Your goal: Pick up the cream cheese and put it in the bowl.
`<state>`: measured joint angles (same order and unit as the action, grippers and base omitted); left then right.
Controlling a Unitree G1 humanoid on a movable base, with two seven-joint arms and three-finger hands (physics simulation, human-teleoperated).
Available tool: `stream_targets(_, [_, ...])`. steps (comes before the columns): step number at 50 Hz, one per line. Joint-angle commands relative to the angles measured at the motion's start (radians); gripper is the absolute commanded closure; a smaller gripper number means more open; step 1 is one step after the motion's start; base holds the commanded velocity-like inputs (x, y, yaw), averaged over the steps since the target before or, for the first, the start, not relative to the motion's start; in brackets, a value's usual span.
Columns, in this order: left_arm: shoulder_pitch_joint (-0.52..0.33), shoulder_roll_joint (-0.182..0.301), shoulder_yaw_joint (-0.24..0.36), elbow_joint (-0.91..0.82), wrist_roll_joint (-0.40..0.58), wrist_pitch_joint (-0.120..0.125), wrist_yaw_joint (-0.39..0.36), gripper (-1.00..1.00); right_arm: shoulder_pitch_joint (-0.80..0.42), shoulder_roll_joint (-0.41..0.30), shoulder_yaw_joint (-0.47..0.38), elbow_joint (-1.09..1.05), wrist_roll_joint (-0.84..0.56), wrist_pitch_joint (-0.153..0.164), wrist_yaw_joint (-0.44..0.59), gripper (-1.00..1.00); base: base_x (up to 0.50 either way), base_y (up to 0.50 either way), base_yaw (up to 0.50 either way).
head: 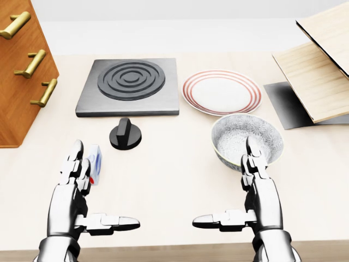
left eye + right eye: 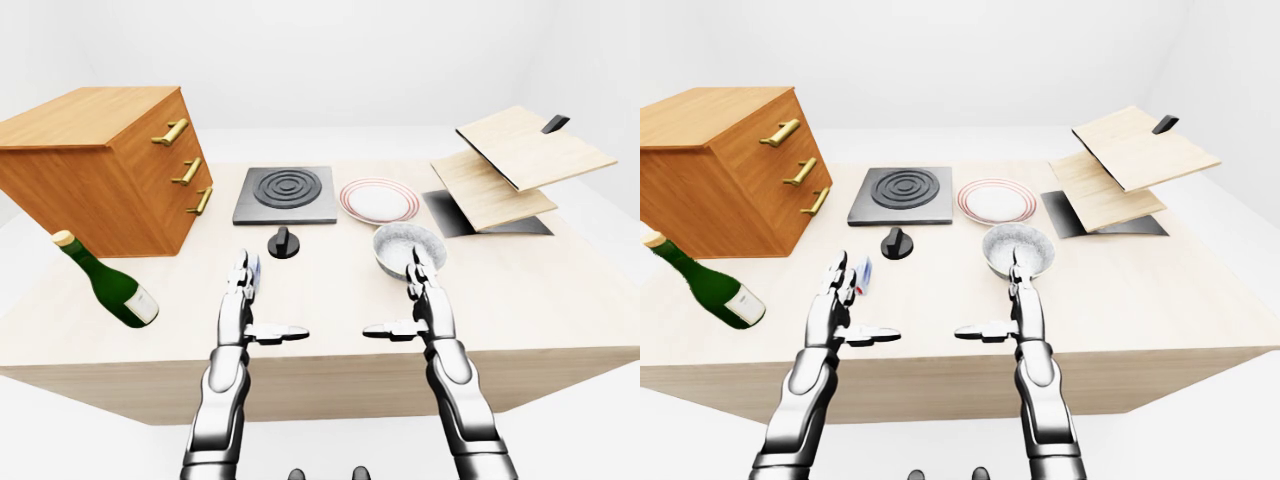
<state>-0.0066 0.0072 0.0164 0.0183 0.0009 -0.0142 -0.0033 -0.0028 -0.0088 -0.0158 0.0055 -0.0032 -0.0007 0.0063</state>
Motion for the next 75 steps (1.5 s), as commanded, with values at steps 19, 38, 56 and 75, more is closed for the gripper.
stream_targets(19, [-0.023,0.013,0.023,0.073,0.001,-0.049,-0.001,-1.00,-0.009,-0.017,-0.032,0.016,0.005,0.003,0.023,-1.00,0.16,0.00,0.00])
stream_targets(38, [-0.026,0.013,0.021,0.099,0.004,-0.072,-0.003,-1.00,-0.002,-0.015,-0.037,0.017,0.024,-0.030,0.037,-1.00,0.13,0.00,0.00])
stream_targets(56, [-0.031,0.013,0.018,0.128,0.009,-0.073,-0.005,-1.00,-0.004,-0.018,-0.034,0.038,0.024,-0.060,0.047,-1.00,0.00,-0.40,0.00])
stream_targets(75, [-0.125,0.059,0.079,0.187,0.002,-0.073,0.025,-1.00,-0.004,-0.018,-0.031,0.053,0.010,-0.069,0.051,-1.00,0.00,0.00,0.00])
